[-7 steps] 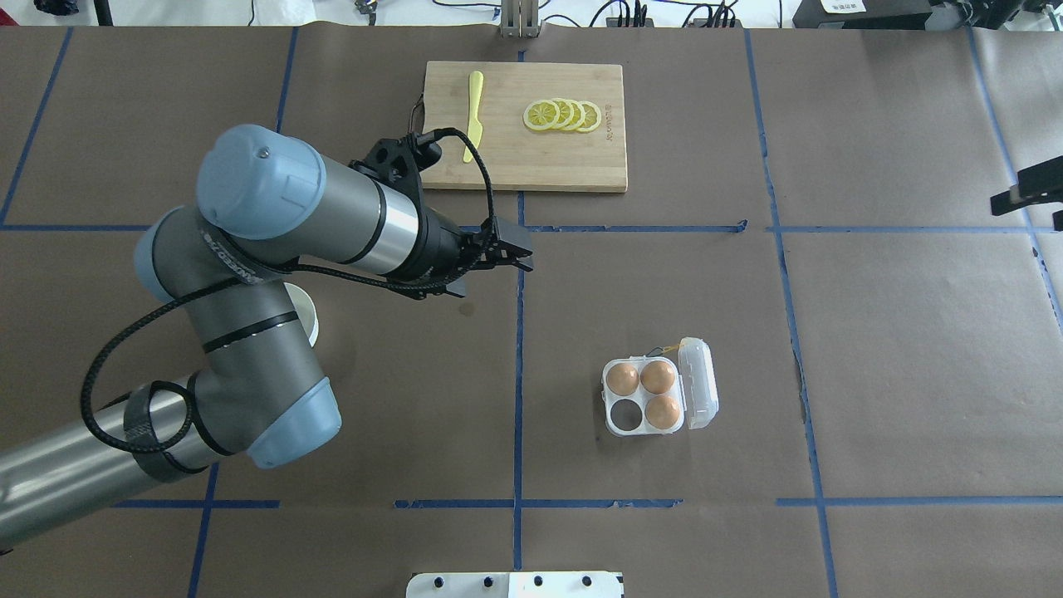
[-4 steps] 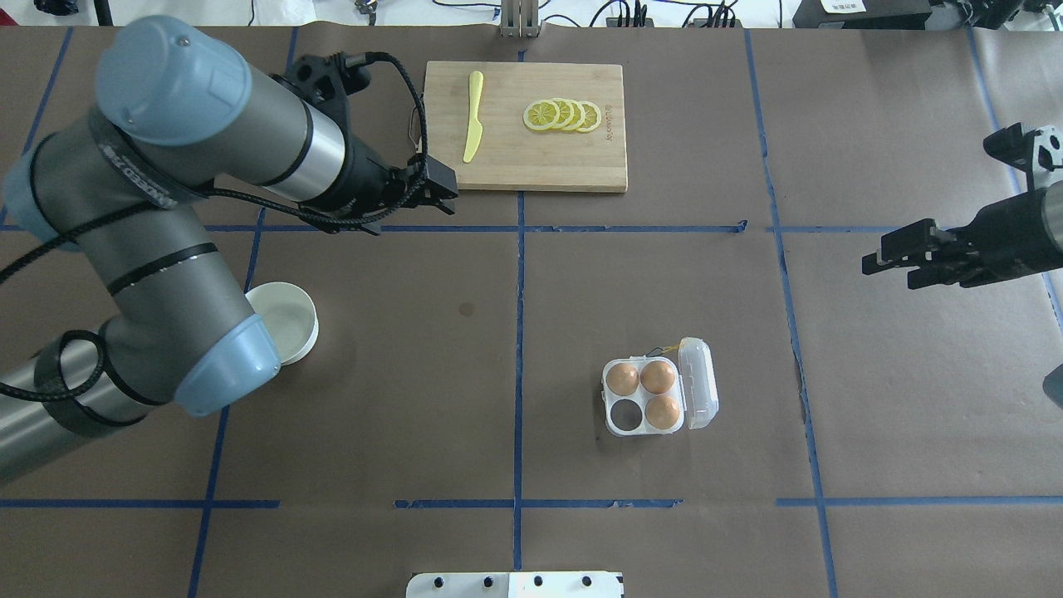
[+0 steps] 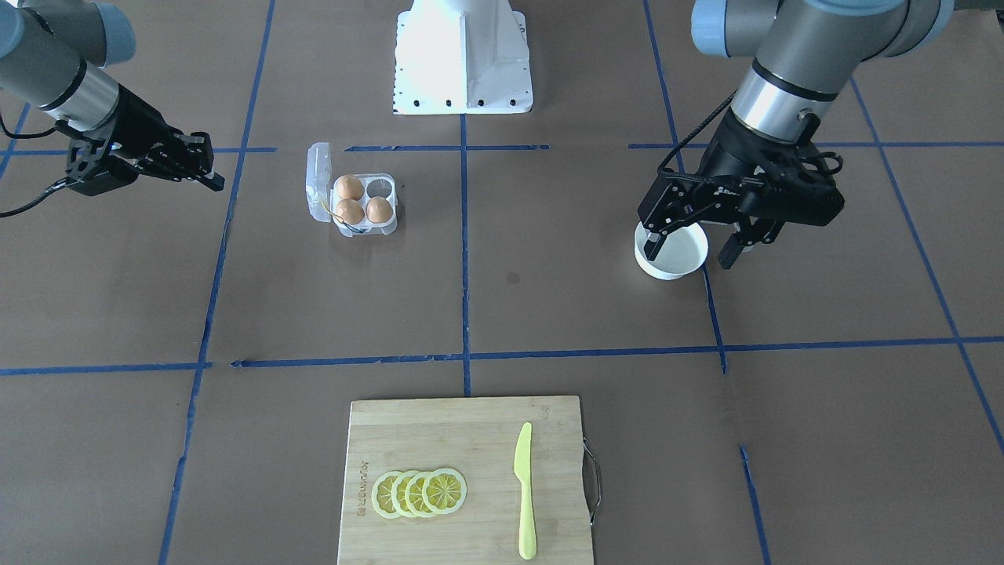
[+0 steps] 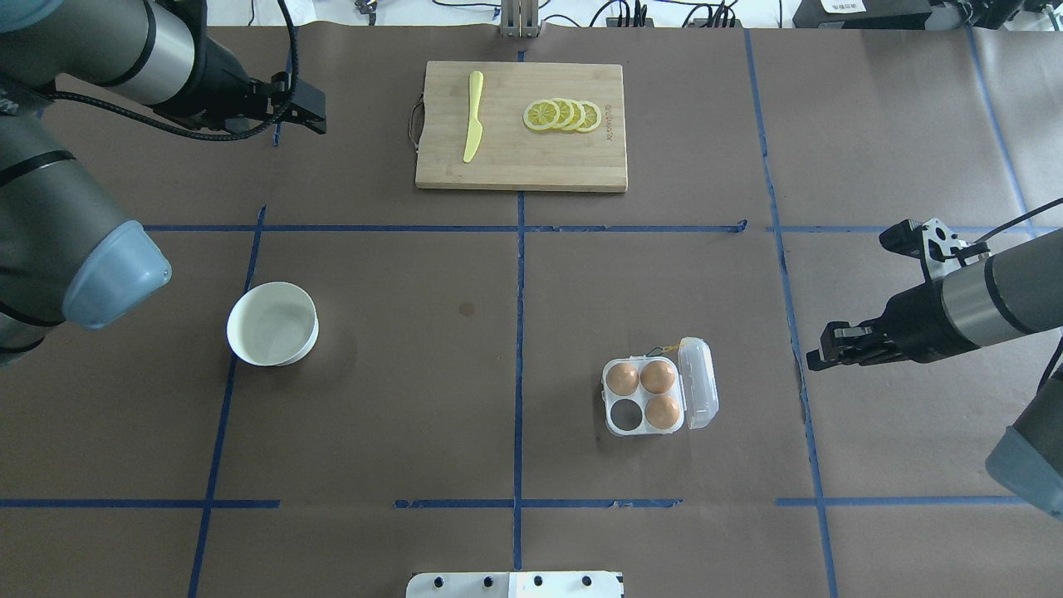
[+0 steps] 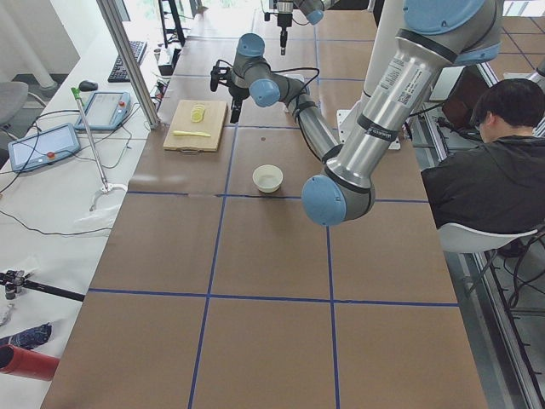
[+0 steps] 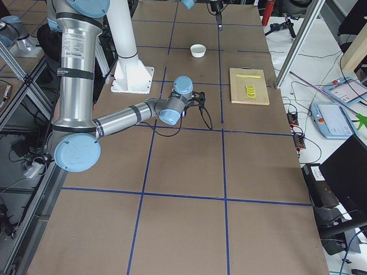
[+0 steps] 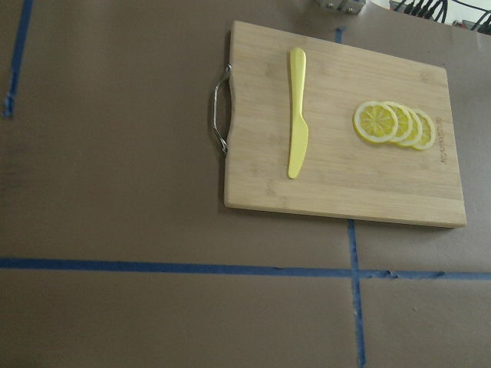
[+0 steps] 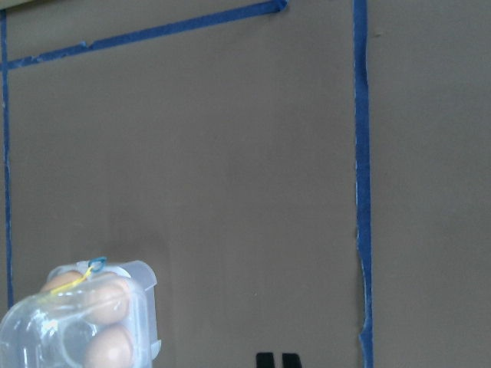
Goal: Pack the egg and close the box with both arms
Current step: 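Withdraw the left arm away while the right arm reaches toward the carton, then push the carton's open lid down over the eggs with the right gripper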
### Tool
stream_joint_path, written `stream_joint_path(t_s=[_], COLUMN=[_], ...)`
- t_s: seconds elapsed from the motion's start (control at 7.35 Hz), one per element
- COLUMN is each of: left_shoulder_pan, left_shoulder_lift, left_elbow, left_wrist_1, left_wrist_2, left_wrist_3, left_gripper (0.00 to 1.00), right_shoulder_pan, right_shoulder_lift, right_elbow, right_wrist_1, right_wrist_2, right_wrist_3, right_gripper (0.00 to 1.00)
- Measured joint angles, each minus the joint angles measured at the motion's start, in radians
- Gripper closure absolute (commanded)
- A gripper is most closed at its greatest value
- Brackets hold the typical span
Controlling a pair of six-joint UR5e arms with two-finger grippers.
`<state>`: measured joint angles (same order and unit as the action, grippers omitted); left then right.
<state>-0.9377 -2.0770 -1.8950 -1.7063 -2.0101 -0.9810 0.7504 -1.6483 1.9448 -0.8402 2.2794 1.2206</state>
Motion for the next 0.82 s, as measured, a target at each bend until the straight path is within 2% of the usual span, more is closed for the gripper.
stream_joint_path(t_s=[0.27, 0.68, 0.82], left_shoulder_pan=[-0.012, -0.016, -0.016], left_shoulder_lift=[0.007, 0.029, 0.036], left_elbow=[0.0, 0.006, 0.008], left_wrist_1=[0.001, -0.002, -0.003], left_wrist_2=[0.0, 0.002, 0.002], left_wrist_3=[0.024, 0.082, 0.099], left_gripper=[0.0, 0.0, 0.0], right_shoulder_pan=[-0.091, -0.206, -0.218], right_shoulder_lift=[0.076, 0.307, 0.394], right_elbow=[-0.004, -0.075, -0.085], right_wrist_1=[-0.004, -0.074, -0.135], right_wrist_2=[-0.045, -0.136, -0.145], right_wrist_3=[0.059, 0.141, 0.157], right_gripper=[1.0, 1.0, 0.05])
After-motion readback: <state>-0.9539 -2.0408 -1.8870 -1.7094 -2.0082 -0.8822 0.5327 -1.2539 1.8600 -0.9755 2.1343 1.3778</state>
